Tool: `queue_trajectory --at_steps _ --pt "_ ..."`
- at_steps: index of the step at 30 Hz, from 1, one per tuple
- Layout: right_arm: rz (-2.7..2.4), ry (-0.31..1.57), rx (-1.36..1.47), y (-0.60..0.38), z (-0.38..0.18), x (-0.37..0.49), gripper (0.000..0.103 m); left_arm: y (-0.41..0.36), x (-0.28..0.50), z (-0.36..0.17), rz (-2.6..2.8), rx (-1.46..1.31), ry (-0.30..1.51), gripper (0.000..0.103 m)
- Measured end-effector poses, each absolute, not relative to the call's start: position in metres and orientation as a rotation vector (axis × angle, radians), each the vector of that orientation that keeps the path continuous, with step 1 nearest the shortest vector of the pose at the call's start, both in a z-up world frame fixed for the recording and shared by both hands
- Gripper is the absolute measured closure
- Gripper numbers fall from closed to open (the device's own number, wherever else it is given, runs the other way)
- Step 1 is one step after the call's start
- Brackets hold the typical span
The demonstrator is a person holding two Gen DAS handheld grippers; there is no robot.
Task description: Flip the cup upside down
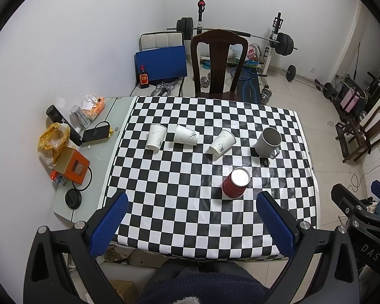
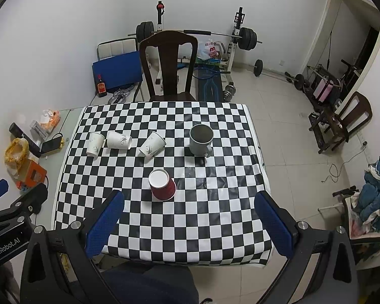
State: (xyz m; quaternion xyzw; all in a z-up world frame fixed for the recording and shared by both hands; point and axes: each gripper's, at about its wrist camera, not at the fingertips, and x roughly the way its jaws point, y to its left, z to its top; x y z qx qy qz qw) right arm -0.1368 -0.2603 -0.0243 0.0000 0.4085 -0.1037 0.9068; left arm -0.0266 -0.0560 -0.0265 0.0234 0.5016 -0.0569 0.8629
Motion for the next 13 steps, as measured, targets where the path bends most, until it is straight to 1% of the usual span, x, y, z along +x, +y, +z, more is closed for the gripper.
queue_trajectory --at_steps 13 --pt "-0.215 0.842 0.003 -0.2613 -0.0228 -0.1373 0.000 -0.0550 -0.0252 -0.0267 -0.119 0.051 1.053 0.000"
